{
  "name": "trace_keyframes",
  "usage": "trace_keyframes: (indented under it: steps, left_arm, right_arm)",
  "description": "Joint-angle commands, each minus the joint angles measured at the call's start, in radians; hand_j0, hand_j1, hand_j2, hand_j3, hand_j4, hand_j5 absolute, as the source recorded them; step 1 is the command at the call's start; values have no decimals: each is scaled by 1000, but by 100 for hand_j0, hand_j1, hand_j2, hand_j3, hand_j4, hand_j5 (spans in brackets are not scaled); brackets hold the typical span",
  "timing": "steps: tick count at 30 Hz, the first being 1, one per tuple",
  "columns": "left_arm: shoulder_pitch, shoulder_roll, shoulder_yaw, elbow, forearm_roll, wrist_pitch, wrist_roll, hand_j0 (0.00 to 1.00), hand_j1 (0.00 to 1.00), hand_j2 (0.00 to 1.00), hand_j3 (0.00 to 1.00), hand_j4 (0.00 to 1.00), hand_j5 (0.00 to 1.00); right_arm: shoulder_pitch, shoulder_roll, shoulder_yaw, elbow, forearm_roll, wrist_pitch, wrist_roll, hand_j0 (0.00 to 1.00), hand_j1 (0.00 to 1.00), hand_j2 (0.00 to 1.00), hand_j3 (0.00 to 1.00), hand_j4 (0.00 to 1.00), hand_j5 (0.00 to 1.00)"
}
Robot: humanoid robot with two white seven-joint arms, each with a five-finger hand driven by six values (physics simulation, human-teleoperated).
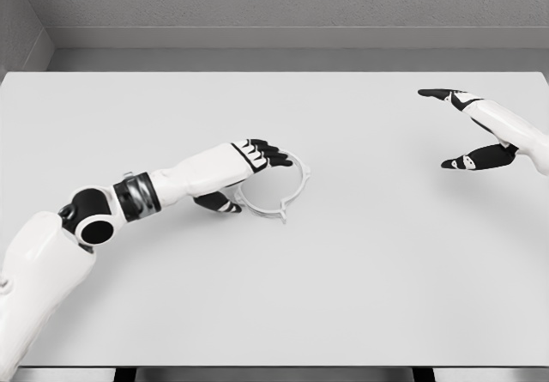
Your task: Assemble PVC drainage pipe clamps
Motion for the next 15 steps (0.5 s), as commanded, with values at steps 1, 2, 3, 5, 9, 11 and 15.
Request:
trace_keyframes:
  steps: [1,2,3,5,9,11,15]
  left_arm:
    - [0,-15,0,7,-10,2,0,100,100,100,100,100,100]
    - [0,-15,0,7,-11,2,0,100,100,100,100,100,100]
    - [0,-15,0,7,-12,2,0,100,100,100,100,100,100]
    - [0,-18,0,8,-15,2,1,100,100,100,100,100,100]
    - [0,-23,0,22,-17,2,0,100,100,100,100,100,100]
    - [0,-23,0,25,-18,2,0,100,100,100,100,100,100]
    - [0,-33,0,27,-18,2,0,100,100,100,100,100,100]
  right_arm:
    - [0,-1,0,-1,-8,3,0,100,100,100,100,100,100]
    - [0,-1,0,-1,-8,3,0,100,100,100,100,100,100]
    - [0,-1,0,-1,-8,3,0,100,100,100,100,100,100]
    - [0,-1,0,-1,-8,3,0,100,100,100,100,100,100]
    - [0,-1,0,1,-8,3,0,100,100,100,100,100,100]
    - [-2,-1,0,1,-8,3,0,100,100,100,100,100,100]
    - [0,-1,0,1,-8,3,0,100,100,100,100,100,100]
